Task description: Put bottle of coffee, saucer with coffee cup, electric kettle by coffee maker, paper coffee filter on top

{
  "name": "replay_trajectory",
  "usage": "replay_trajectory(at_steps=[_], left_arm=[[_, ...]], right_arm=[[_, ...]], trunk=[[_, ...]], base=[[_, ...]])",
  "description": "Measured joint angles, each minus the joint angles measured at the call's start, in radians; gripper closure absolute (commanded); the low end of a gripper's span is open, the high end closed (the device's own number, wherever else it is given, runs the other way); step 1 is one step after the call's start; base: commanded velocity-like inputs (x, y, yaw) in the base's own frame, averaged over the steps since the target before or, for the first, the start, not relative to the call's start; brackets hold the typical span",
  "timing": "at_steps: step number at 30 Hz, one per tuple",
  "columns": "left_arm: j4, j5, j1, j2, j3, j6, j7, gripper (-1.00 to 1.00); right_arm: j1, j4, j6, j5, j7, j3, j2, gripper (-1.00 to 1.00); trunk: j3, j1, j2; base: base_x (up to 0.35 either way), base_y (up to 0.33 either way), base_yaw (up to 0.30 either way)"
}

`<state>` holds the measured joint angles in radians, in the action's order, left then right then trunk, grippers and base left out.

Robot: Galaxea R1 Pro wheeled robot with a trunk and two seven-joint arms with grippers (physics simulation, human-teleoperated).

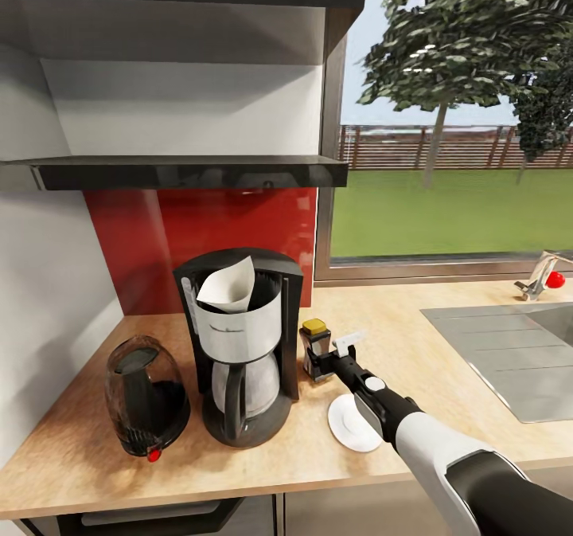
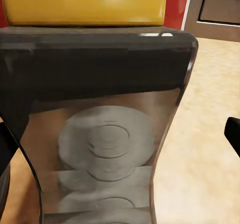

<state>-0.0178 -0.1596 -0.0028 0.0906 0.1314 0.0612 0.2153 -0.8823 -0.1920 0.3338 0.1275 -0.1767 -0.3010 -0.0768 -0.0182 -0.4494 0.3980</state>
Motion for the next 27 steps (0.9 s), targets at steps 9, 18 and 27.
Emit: replay_trajectory(at_steps=[9, 18, 27], left_arm=[[0.000, 0.000, 0.000, 0.001, 0.000, 0.000, 0.000, -1.00], [0.000, 0.000, 0.000, 0.000, 0.000, 0.000, 0.000, -1.00], [0.000, 0.000, -0.001, 0.000, 0.000, 0.000, 0.000, -1.00]], right_arm=[[0.000, 0.000, 0.001, 0.000, 0.000, 0.000, 0.000, -1.00], [0.000, 0.000, 0.001, 0.000, 0.000, 0.000, 0.000, -1.00], [0.000, 0.001, 0.002, 0.000, 0.000, 0.001, 0.000, -1.00]], trunk=[[0.000, 0.000, 0.000], [0.000, -0.001, 0.000], [0.000, 0.000, 0.000]], base=[[-0.018, 0.000, 0.000], [-0.288, 0.000, 0.000], [-0.249, 0.000, 0.000]])
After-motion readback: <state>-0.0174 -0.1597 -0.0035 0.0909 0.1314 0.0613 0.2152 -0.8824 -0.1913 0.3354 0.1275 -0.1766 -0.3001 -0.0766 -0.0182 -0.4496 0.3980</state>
